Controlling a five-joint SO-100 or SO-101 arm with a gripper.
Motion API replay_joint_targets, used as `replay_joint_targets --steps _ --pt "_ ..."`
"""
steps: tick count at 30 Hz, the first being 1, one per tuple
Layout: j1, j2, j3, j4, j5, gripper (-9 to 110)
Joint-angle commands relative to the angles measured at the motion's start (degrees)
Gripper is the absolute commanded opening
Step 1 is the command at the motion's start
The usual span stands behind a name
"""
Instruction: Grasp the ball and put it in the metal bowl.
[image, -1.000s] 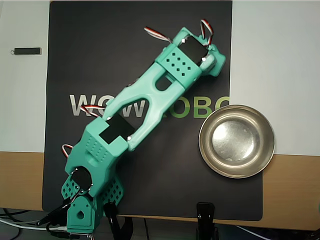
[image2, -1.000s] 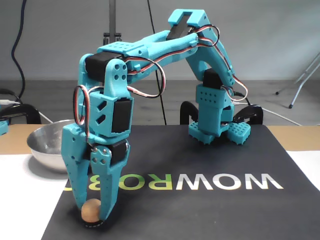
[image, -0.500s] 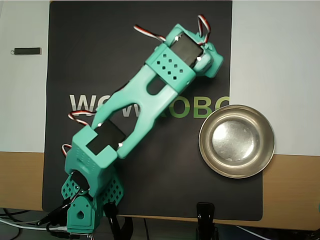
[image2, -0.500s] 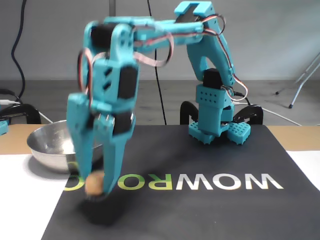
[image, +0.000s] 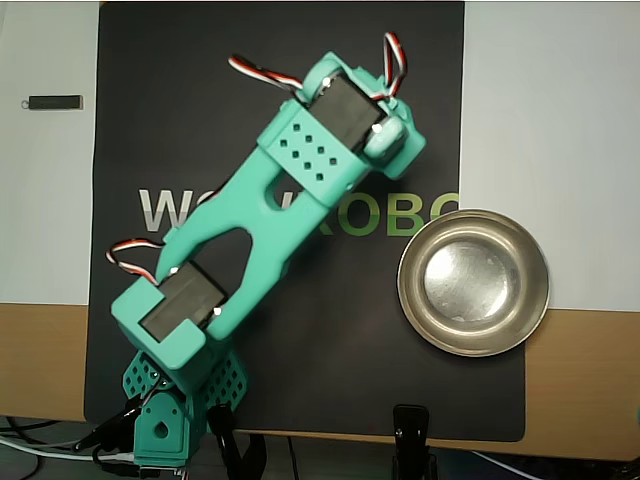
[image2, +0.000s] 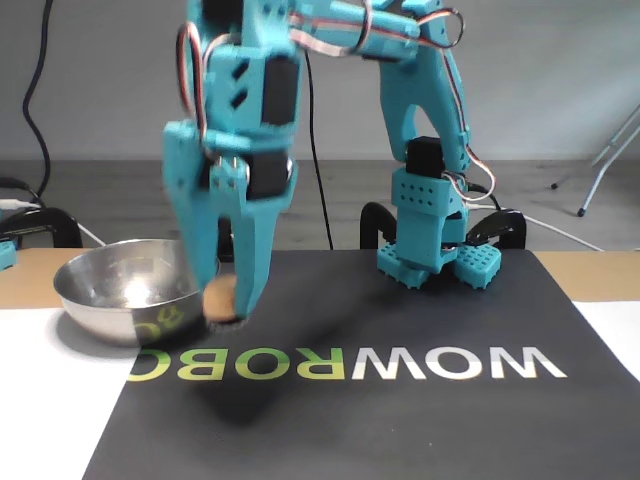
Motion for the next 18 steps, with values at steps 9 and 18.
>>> replay_joint_targets --steps 9,18 --pt "-0.4 6.7 -1.8 0.4 19.2 24" --pt "-0.2 9.3 -1.8 0.4 34.6 24"
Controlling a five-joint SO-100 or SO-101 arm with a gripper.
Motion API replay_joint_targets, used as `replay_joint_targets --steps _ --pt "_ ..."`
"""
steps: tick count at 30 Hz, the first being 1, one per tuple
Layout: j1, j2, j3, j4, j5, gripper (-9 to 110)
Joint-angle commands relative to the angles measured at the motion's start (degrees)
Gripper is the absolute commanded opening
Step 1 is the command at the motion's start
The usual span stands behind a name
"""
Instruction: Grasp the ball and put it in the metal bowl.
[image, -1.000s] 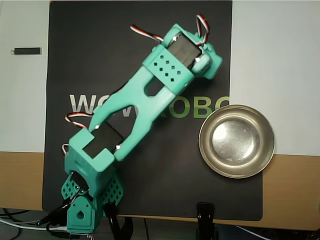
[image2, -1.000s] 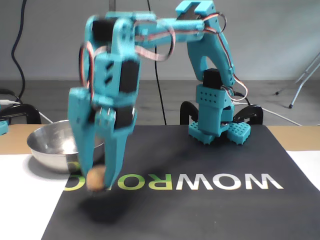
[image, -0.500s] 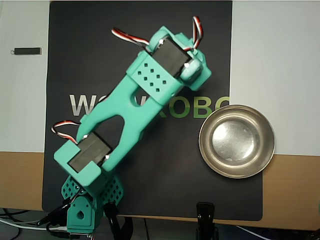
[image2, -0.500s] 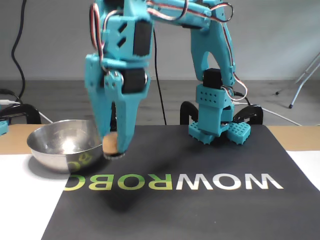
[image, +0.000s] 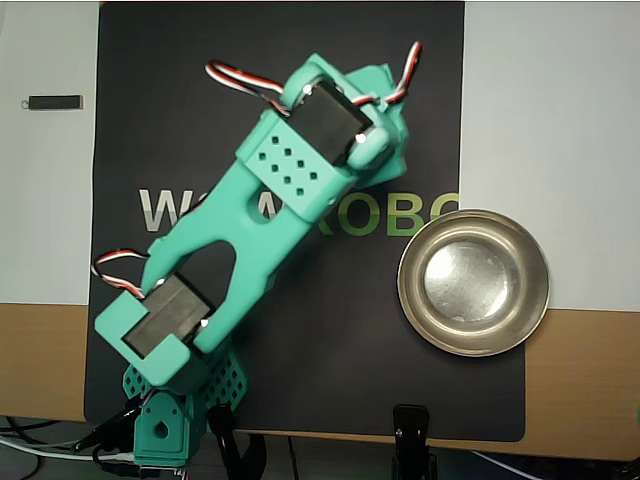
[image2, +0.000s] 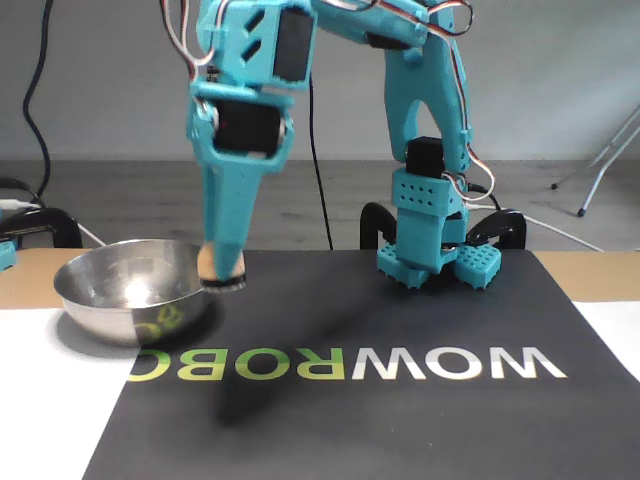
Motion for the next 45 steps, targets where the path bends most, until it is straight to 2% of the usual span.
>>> replay_joint_targets --steps 1,8,18,36,45 --pt "-0.1 4.7 -1.7 0.2 4.7 24" --pt "0.4 6.6 -0.8 6.4 13.4 23" --pt "2.5 14.2 10.9 5.6 15.9 22" --pt "5.9 14.3 11.2 5.5 48.2 23" --pt "9.8 13.6 11.2 5.5 49.3 23"
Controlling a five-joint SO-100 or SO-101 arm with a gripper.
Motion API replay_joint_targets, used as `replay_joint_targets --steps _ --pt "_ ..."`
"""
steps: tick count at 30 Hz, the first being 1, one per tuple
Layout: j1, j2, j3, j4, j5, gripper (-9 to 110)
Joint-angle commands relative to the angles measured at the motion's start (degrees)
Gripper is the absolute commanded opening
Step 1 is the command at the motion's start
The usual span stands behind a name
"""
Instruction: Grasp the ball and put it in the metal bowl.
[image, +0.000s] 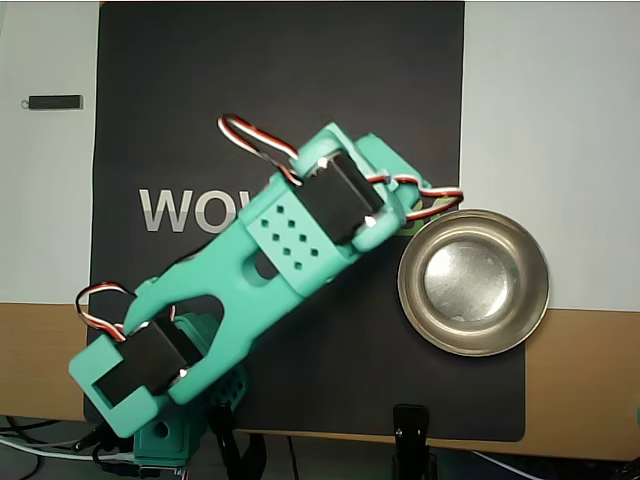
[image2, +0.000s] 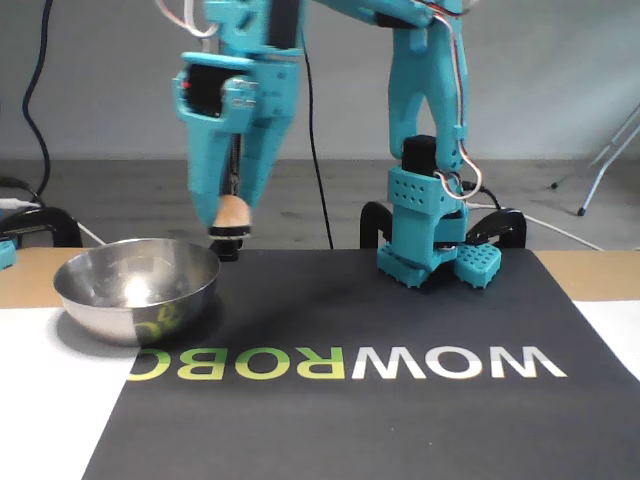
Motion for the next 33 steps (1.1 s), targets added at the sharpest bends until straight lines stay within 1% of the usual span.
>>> replay_joint_targets --steps 1,10,22,33 --pt "1.7 1.6 -0.3 0.1 0.5 23" --pt "7.3 -4.9 -1.1 -0.1 0.3 23" --pt "14.6 -9.4 -1.1 -5.7 0.0 23" --pt "18.9 -17.0 -10.4 -5.9 0.0 23"
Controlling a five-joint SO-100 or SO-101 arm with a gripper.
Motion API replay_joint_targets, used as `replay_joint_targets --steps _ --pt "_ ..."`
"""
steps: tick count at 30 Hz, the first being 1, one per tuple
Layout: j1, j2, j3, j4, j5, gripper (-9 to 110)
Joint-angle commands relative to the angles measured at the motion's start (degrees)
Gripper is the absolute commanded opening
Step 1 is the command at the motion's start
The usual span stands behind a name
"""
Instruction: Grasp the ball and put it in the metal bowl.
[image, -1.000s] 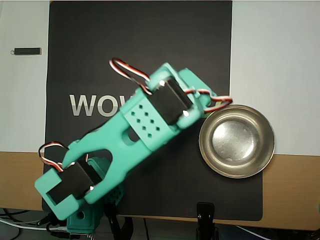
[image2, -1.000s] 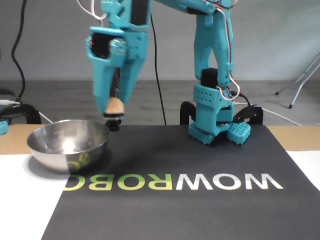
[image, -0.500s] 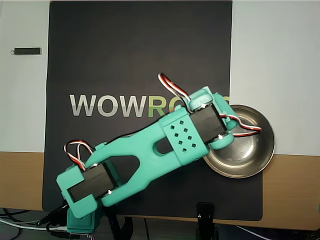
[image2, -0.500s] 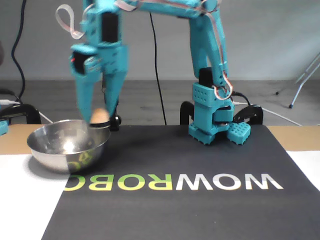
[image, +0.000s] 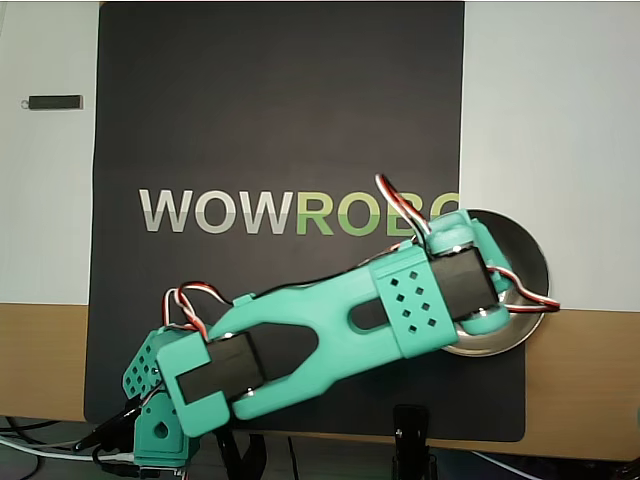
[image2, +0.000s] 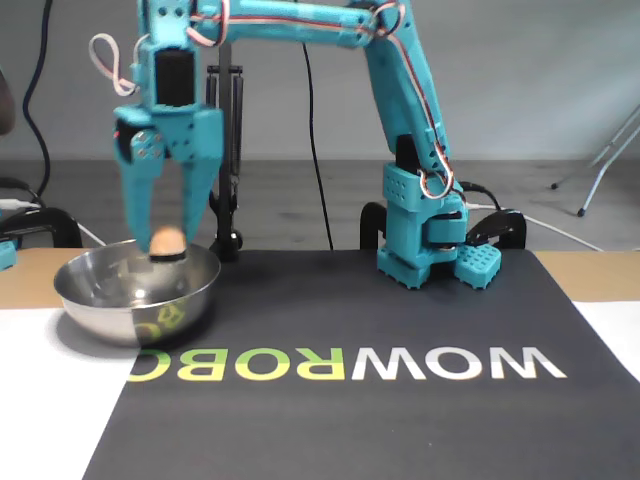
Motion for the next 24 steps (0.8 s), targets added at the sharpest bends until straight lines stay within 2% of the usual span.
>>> replay_joint_targets --steps 1,9,24 --pt "0.9 -1.6 -5.2 -0.4 -0.4 23" --pt "0.9 -6.4 -11.1 -0.4 -0.4 24" --pt "0.9 -6.8 -11.2 -0.4 -0.4 24"
